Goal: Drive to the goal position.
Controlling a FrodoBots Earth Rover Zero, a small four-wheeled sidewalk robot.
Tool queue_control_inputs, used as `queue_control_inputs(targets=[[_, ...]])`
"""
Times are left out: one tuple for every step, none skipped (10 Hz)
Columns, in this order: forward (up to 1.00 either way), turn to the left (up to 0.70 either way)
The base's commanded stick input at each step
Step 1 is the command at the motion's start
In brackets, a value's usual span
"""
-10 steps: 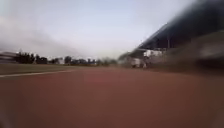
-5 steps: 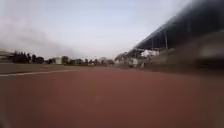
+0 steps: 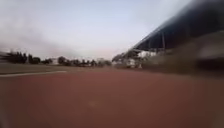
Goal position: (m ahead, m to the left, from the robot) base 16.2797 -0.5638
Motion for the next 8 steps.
queue_control_inputs(targets=[[0.70,-0.35],[0.70,-0.26],[0.70,0.00],[0.70,0.00],[0.70,0.00],[0.70,0.00],[0.70,0.00],[0.70,0.00]])
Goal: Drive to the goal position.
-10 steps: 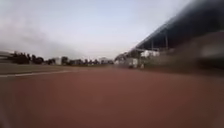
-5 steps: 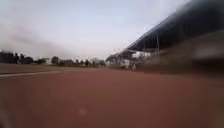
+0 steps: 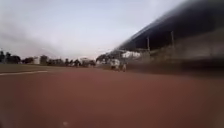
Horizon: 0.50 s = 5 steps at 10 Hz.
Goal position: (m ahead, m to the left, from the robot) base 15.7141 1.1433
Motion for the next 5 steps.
queue_control_inputs(targets=[[0.70,0.00],[0.69,0.00],[0.69,0.00],[0.70,0.00],[0.70,0.00]])
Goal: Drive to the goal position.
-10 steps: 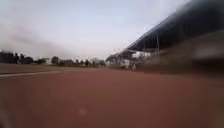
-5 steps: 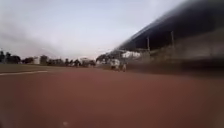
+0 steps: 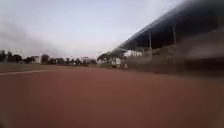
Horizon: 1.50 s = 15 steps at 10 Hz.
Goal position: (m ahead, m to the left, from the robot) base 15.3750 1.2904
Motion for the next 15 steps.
queue_control_inputs(targets=[[0.69,0.00],[0.70,0.00],[0.70,0.00],[0.70,0.00],[0.70,0.00],[0.70,0.00],[0.70,0.00],[0.70,0.00],[0.70,0.00],[0.70,0.00],[0.70,0.00],[0.70,0.00],[0.70,0.00],[0.70,0.00],[0.70,0.00]])
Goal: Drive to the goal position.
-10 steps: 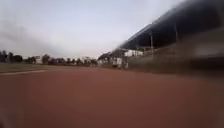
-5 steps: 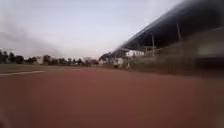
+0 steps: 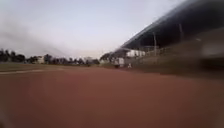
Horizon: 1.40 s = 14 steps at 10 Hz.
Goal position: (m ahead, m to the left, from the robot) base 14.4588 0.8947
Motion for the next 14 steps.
queue_control_inputs(targets=[[0.70,0.00],[0.70,0.00],[0.70,0.00],[0.70,0.00],[0.70,0.00],[0.70,0.00],[0.70,0.00],[0.70,0.00],[0.70,0.00],[0.70,0.00],[0.70,0.00],[0.70,0.00],[0.70,0.00],[0.70,0.00]])
